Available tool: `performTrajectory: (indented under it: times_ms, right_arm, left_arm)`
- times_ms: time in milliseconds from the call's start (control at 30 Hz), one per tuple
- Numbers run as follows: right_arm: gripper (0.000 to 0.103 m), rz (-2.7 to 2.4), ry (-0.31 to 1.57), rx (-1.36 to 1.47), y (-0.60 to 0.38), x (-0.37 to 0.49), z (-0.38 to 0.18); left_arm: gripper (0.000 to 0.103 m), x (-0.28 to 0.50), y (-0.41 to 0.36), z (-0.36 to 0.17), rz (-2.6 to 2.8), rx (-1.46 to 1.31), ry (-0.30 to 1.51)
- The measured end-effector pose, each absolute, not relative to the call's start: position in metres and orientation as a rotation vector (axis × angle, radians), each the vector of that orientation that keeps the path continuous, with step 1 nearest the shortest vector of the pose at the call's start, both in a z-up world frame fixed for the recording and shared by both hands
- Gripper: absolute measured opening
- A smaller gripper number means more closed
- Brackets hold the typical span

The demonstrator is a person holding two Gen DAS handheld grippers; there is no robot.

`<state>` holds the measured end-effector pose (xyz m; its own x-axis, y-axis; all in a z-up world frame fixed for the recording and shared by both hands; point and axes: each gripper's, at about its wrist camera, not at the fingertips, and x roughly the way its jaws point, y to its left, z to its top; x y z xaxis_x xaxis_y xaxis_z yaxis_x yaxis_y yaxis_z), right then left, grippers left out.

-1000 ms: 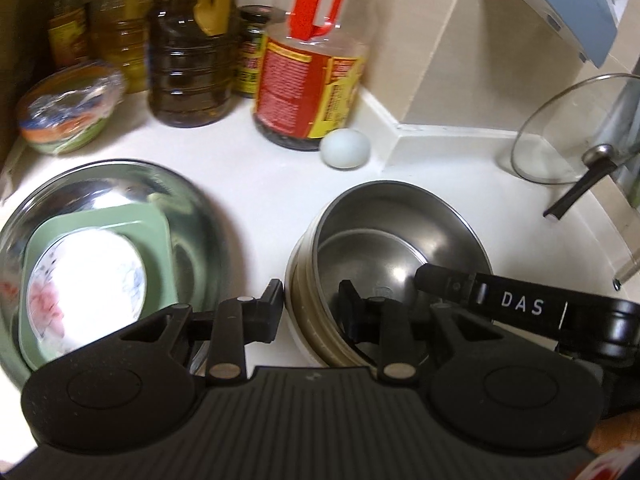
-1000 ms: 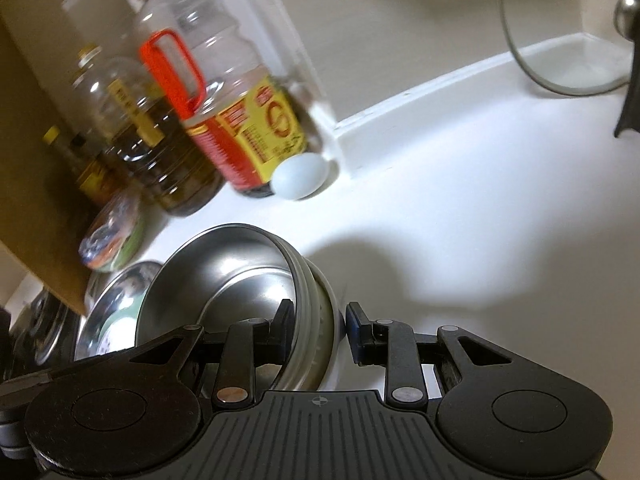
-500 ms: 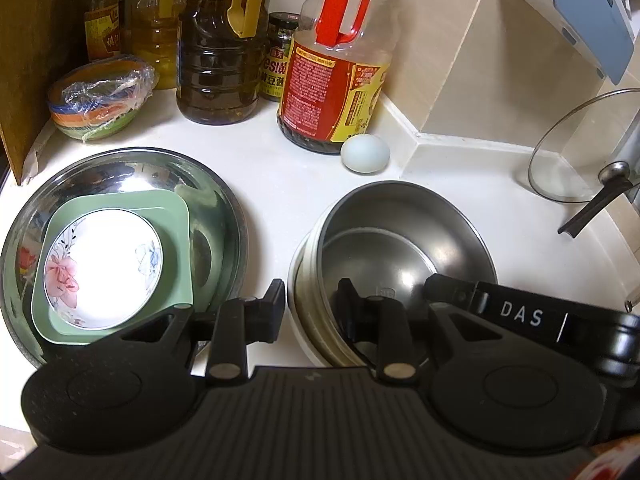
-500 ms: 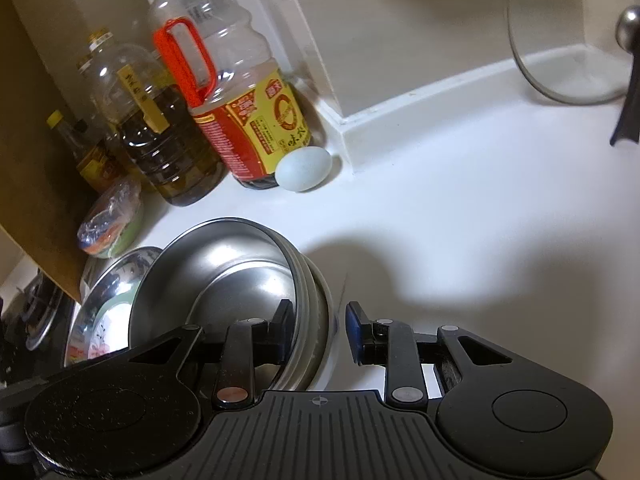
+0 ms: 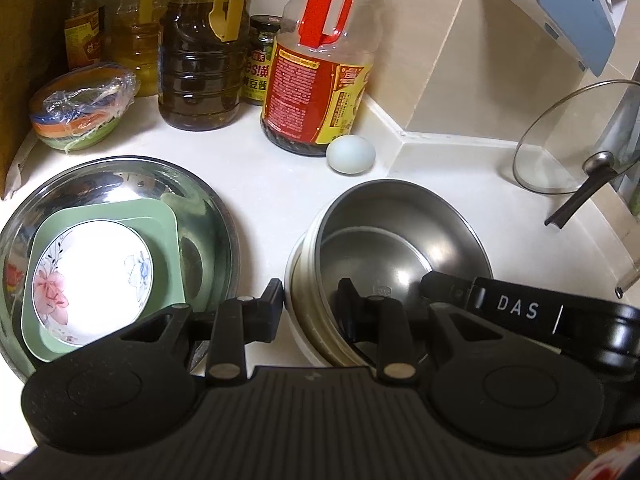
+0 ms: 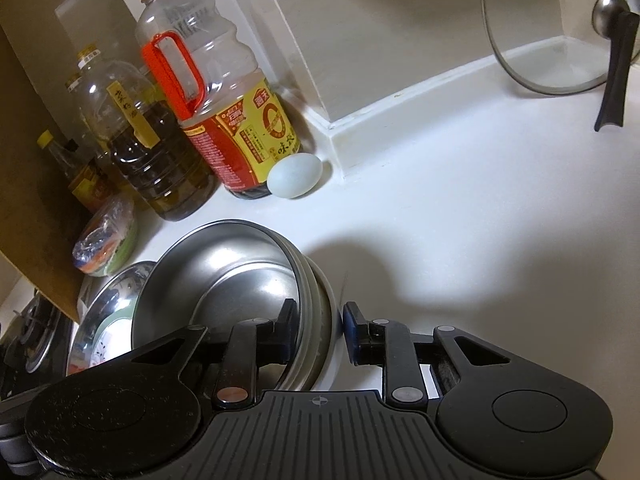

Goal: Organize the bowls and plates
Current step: 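Lift the whole bowl stack and carry it toward the steel basin, then lower the bowl stack onto the green tray inside the steel basin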

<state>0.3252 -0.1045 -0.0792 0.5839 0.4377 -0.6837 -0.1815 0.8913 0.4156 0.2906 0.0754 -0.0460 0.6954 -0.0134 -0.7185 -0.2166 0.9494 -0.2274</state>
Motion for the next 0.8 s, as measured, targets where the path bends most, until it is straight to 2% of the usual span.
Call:
performTrajectory:
  times_ms: [467,800]
  right_arm:
    - [0.023,0.324,0.875,0.325,-0.100,0.327,-0.074]
    - [0.023,0.362,0.845,0.316,-0.086,0.329,-0.048]
  left_arm:
    - [0.027,0.297,0.083,-0.043,0.075,-0.322,0.808]
    - [0.027,0.291,0.098,-0.018,0.093,-0.333,0.766]
